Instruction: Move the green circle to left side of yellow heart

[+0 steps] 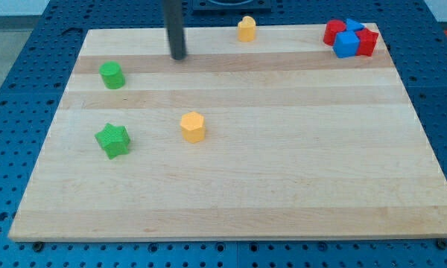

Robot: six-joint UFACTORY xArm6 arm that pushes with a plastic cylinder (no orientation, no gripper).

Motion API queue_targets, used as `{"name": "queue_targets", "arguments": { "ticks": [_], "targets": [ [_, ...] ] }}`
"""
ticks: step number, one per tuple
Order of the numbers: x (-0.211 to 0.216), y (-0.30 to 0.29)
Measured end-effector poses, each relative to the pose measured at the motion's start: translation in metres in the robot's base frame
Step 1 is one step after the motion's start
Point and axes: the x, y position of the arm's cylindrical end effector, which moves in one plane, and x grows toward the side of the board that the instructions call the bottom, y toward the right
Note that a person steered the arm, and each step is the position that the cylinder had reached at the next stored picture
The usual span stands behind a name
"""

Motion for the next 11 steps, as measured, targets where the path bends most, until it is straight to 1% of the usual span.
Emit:
{"name": "queue_targets", "arguments": {
  "ticks": [1, 2, 3, 5, 6, 7, 8, 9, 10, 11],
  "targets": [
    [0.017, -0.088],
    [0.096, -0.154],
    [0.133, -0.144],
    [0.053, -0.049],
    [0.031, -0.013],
    [0.043, -0.022],
    [0.049, -0.052],
    [0.015, -0.057],
    [-0.017, -0.031],
    [-0.032, 0.032]
  ]
}}
